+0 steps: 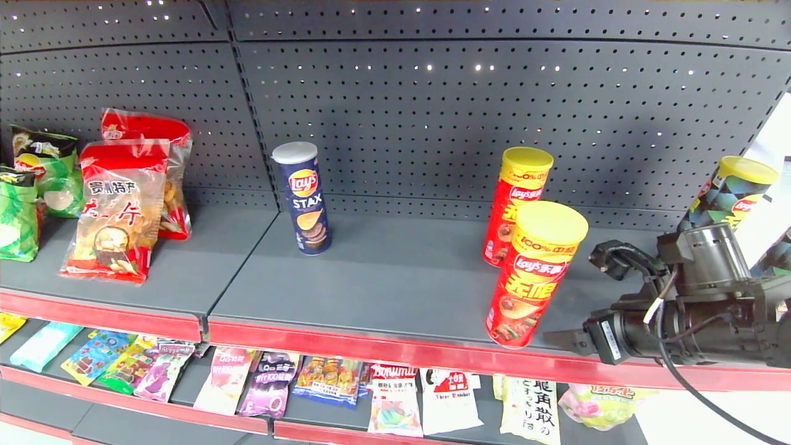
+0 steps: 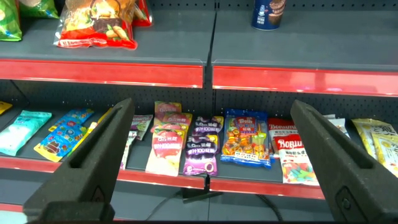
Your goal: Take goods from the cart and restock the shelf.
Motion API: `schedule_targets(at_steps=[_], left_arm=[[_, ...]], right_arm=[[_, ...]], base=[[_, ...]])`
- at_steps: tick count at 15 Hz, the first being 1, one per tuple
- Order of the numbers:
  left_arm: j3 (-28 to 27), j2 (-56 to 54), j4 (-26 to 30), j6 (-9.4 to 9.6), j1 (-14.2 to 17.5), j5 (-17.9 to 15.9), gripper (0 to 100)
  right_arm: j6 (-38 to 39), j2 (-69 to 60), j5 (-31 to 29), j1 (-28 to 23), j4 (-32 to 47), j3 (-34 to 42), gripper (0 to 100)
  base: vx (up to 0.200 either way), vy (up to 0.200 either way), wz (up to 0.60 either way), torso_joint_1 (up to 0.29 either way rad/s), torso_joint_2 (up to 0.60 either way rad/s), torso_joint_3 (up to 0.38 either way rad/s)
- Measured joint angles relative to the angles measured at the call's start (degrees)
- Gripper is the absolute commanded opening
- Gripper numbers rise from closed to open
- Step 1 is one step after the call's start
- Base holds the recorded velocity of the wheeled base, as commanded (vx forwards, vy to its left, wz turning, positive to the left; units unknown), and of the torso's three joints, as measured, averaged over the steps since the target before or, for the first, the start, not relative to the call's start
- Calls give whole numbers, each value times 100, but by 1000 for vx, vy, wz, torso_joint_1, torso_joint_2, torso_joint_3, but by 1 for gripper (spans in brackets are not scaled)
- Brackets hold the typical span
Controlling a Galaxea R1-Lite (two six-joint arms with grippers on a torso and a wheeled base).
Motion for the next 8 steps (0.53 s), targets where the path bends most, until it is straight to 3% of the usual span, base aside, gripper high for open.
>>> schedule_targets(at_steps=[8], left_arm=[[0, 0, 0, 0, -2, 0, 100]], right_arm=[[52, 140, -2, 83, 2, -96, 100]], base=[[0, 0, 0, 0, 0, 0]])
